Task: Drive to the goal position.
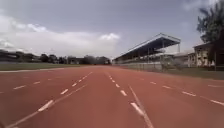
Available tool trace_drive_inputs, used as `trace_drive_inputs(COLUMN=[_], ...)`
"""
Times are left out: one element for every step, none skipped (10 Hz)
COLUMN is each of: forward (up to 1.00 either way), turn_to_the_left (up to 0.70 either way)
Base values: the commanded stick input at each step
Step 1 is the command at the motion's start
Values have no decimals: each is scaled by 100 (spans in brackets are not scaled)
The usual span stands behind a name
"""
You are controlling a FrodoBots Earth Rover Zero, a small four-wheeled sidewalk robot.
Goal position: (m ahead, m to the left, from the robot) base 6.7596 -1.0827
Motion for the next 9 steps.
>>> trace_drive_inputs(forward=[45,45,45,45,45,45,45,45,45], turn_to_the_left=[0,0,0,0,0,0,0,0,0])
